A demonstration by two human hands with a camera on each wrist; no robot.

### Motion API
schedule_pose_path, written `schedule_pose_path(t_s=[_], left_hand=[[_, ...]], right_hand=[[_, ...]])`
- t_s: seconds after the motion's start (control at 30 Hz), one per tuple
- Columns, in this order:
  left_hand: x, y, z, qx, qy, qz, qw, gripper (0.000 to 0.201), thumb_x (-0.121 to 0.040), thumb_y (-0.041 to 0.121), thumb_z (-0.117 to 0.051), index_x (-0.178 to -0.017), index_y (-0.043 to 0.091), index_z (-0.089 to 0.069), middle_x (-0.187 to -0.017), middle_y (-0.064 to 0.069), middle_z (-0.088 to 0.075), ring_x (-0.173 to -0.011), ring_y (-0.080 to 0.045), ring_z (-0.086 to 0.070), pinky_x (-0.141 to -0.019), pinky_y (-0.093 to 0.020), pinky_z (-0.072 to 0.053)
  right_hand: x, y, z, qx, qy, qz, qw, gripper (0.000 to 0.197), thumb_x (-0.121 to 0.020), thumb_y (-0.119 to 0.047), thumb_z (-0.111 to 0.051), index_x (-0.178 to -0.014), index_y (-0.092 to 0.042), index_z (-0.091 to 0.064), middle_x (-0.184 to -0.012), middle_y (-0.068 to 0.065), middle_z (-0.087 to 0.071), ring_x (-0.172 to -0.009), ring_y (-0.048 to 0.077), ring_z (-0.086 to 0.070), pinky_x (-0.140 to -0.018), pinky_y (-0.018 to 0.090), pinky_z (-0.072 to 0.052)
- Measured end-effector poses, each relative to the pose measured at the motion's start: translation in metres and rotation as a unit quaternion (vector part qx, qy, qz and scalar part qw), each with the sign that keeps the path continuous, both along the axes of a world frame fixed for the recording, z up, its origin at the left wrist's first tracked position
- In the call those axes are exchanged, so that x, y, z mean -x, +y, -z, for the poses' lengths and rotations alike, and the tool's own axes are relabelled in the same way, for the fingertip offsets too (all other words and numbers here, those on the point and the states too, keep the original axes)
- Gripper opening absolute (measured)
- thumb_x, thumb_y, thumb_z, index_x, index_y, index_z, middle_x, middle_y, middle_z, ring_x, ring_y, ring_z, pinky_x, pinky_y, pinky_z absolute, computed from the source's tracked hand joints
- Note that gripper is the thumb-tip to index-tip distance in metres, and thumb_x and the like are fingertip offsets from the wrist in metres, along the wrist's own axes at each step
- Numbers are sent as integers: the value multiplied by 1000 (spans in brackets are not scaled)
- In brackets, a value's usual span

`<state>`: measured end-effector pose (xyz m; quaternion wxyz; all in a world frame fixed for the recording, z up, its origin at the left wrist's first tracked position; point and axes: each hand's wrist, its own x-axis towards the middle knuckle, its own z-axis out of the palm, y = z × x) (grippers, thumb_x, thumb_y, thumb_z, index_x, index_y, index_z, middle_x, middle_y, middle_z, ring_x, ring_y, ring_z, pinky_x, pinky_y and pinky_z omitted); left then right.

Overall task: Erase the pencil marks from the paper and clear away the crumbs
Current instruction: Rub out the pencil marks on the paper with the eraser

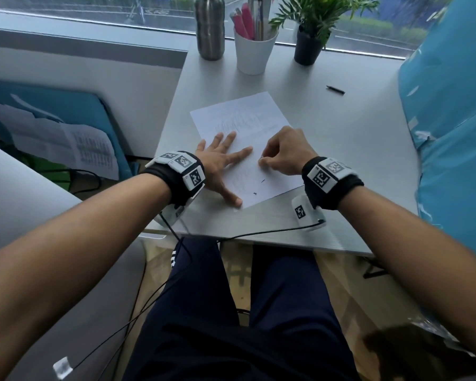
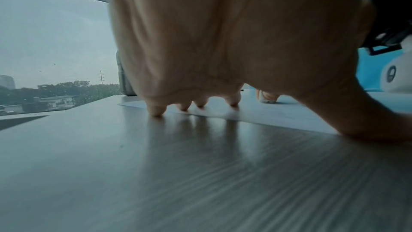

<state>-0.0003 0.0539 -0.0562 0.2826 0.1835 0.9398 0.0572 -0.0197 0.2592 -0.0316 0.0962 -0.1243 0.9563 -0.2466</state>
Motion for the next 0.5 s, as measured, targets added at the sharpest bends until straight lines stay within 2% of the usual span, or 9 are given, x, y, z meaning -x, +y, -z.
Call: schedule_pose_path(t_s=[0.1,0.2,0.23,0.37,0.5], left_hand=[[0,3,2,13,3,3,1000,143,-41,85,-73,-148,51,17,-156,-1,35,-144,-27,31,-114,-54,17],[1,3,3,23,5,4,1000,144,-41,87,-72,-147,51,19,-156,-1,36,-144,-27,31,-113,-53,16],[0,3,3,26,6,5,1000,144,-41,86,-72,-147,51,19,-156,-2,36,-144,-27,31,-113,-54,16],[-1,6,1,26,5,1,1000,146,-40,86,-73,-148,50,19,-156,-2,36,-144,-28,31,-114,-55,15],[0,7,2,38,7,1,999,148,-38,88,-71,-147,49,21,-155,-2,38,-143,-28,32,-114,-55,15]], right_hand=[[-16,-6,8,2,27,10,1000,9,-76,-20,-75,-79,-11,-77,-79,2,-72,-81,15,-66,-78,29,-56],[-45,-15,10,7,6,-86,996,9,-76,-20,-75,-79,-12,-78,-78,-1,-73,-75,13,-66,-76,28,-56],[-44,-12,7,6,-5,-93,996,9,-75,-20,-75,-79,-13,-78,-77,-2,-73,-74,11,-66,-76,26,-56],[-23,5,3,26,19,0,999,9,-72,-22,-76,-78,-14,-78,-76,-3,-74,-73,9,-67,-77,23,-55],[-50,-11,5,18,-21,-117,993,9,-74,-21,-77,-77,-13,-78,-72,-3,-73,-68,7,-67,-68,18,-54]])
